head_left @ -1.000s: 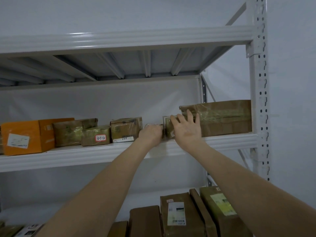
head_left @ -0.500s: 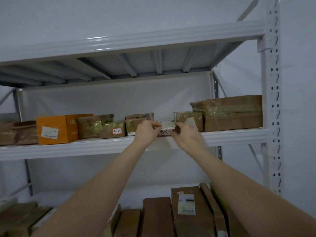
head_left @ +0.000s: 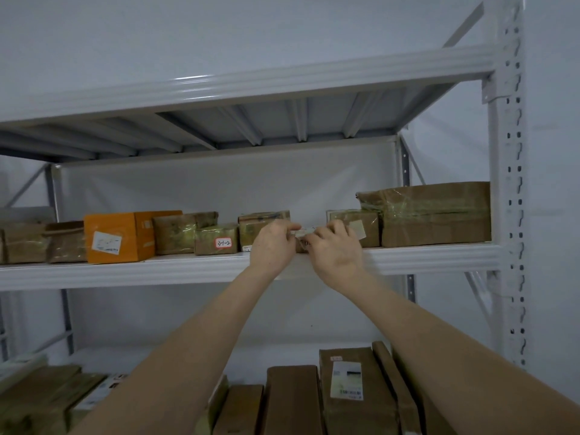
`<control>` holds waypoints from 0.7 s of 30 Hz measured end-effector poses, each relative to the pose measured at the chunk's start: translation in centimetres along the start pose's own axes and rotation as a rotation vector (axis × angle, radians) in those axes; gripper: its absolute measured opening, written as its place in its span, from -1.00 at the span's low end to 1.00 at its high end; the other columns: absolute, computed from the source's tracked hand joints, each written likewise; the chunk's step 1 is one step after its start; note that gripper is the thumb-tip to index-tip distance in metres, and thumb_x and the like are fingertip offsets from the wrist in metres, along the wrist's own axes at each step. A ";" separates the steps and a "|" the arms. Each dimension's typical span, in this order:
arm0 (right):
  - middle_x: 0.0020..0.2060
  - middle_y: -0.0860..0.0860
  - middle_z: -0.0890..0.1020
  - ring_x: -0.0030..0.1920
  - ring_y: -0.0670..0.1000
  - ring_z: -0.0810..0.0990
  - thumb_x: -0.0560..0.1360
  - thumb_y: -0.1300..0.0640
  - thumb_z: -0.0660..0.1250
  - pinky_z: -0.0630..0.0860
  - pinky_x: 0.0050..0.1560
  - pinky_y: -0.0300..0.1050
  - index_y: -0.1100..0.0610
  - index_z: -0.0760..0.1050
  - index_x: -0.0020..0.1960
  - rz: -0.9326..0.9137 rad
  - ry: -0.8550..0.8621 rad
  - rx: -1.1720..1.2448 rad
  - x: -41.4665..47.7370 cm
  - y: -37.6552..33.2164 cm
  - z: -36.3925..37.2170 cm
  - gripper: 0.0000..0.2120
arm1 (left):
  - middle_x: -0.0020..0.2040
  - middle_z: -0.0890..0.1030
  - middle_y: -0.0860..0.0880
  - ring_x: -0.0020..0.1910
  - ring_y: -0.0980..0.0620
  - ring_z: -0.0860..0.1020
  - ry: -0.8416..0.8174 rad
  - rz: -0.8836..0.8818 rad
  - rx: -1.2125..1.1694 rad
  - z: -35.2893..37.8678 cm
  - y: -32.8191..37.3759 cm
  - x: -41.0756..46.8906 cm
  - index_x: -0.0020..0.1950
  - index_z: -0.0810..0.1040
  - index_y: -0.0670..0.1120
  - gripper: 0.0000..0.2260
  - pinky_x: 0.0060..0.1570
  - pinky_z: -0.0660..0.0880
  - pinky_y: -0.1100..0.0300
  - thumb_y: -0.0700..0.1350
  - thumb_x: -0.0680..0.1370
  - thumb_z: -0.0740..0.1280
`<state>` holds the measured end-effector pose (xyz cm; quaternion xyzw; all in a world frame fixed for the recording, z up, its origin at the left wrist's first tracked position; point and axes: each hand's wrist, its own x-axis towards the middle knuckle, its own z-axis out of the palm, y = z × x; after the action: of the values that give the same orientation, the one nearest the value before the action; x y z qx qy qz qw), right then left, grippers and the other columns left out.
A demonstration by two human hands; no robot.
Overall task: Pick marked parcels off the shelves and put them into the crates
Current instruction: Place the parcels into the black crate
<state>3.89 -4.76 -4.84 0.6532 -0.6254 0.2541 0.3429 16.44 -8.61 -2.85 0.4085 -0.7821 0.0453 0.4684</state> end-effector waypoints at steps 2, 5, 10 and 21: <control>0.23 0.01 0.56 0.30 0.17 0.31 0.61 0.09 0.07 0.18 0.35 0.09 0.05 0.53 0.24 0.028 -0.087 -0.087 0.9 0.0 0.1 -0.68 | 0.23 0.57 -0.09 0.24 -0.08 0.49 0.055 -0.001 0.042 -0.8 -1.2 0.4 0.21 0.61 -0.10 -0.69 0.22 0.37 0.14 -0.29 0.56 0.19; 0.23 0.04 0.56 0.35 0.20 0.27 0.61 0.05 0.07 0.09 0.43 0.20 0.05 0.54 0.21 0.073 -0.236 -0.237 1.9 -0.1 0.1 -0.67 | 0.29 0.52 -0.10 0.28 -0.11 0.44 0.107 -0.040 0.072 -2.2 -3.5 1.3 0.25 0.58 -0.09 -0.65 0.27 0.36 0.07 -0.32 0.55 0.16; 0.26 0.09 0.51 0.32 0.14 0.33 0.61 0.15 0.08 0.32 0.24 0.02 0.12 0.45 0.32 0.071 -0.079 0.025 4.3 -3.0 -0.3 -0.67 | 0.36 0.46 -0.13 0.32 -0.11 0.43 0.123 -0.156 0.044 -4.1 -7.5 3.3 0.40 0.42 -0.12 -0.65 0.28 0.39 0.02 -0.23 0.61 0.14; 0.11 0.19 0.62 0.10 0.17 0.57 0.61 -0.13 0.13 0.49 0.18 0.03 0.23 0.55 0.16 0.614 -0.120 0.787 9.7 -6.8 1.4 -0.54 | 0.10 0.62 -0.17 0.03 -0.20 0.59 -0.156 -0.193 -0.006 -4.6 -10.4 6.4 0.21 0.55 -0.11 -0.63 -0.01 0.49 0.07 0.08 0.64 0.09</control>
<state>11.37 -12.18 0.73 0.5322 -0.6642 0.5219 -0.0568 25.27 -17.22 1.43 0.4825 -0.7734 -0.0342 0.4098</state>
